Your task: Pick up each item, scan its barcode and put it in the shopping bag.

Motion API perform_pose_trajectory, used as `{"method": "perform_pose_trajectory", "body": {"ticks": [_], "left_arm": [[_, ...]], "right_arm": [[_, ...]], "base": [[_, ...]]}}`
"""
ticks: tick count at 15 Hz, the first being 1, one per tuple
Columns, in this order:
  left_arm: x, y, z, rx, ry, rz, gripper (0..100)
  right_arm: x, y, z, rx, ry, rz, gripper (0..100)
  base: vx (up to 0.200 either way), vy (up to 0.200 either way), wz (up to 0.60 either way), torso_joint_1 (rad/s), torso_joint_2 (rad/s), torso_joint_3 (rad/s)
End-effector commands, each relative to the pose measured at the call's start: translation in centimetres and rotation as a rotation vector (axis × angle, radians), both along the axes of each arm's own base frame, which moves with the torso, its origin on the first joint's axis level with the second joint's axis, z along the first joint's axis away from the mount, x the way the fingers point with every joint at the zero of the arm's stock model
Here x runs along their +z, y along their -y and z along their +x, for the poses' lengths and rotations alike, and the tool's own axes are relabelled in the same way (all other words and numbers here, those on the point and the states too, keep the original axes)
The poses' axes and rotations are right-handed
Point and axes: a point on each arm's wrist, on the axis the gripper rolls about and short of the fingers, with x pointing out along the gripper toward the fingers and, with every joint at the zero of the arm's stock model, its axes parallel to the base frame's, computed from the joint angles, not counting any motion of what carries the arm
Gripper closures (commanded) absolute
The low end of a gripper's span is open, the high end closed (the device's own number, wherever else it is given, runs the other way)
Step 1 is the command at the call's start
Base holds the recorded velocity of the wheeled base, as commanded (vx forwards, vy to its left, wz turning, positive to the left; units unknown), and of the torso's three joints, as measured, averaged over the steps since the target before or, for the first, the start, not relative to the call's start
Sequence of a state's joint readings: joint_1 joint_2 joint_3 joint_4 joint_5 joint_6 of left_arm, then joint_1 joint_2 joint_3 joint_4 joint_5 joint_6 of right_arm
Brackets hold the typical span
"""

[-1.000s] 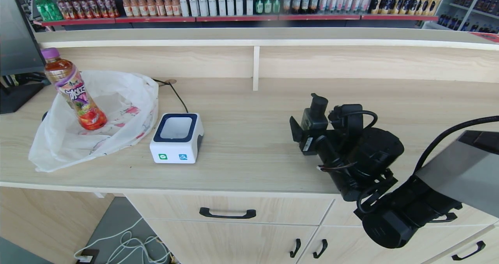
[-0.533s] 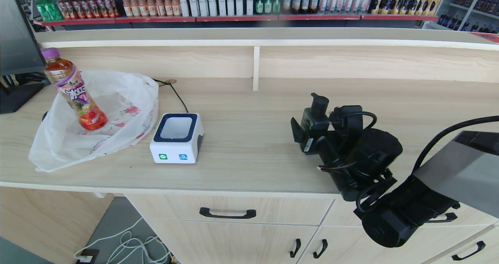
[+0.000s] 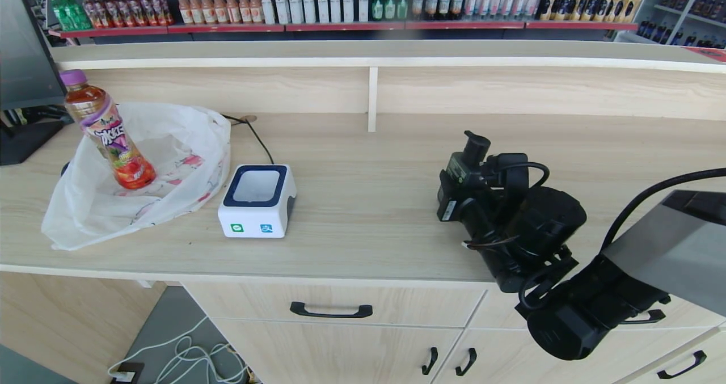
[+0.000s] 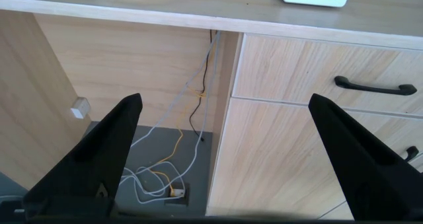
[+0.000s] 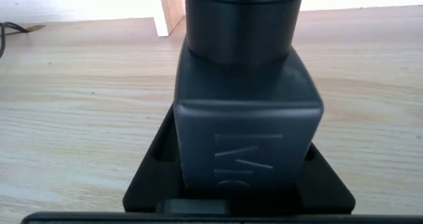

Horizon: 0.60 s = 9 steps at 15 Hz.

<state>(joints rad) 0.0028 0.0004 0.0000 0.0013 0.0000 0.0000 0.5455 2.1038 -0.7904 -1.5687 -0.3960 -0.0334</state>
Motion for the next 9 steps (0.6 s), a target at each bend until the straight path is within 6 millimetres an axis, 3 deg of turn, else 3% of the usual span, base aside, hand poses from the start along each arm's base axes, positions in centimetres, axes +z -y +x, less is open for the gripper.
{"method": "perform_pose_trajectory", "body": {"ticks": [1, 9], "left_arm": [[0.0, 0.0, 0.0, 0.000, 0.000, 0.000, 0], [0.0, 0.0, 0.0, 0.000, 0.000, 0.000, 0]], "right_arm": [[0.5, 0.1, -0.2, 0.001, 0.011, 0.006, 100], [2.1, 1.1, -1.8, 0.004, 0.029, 0.030, 100]], "base": [[0.000, 0.000, 0.00, 0.000, 0.00, 0.000], [0.000, 0.000, 0.00, 0.000, 0.00, 0.000]]}}
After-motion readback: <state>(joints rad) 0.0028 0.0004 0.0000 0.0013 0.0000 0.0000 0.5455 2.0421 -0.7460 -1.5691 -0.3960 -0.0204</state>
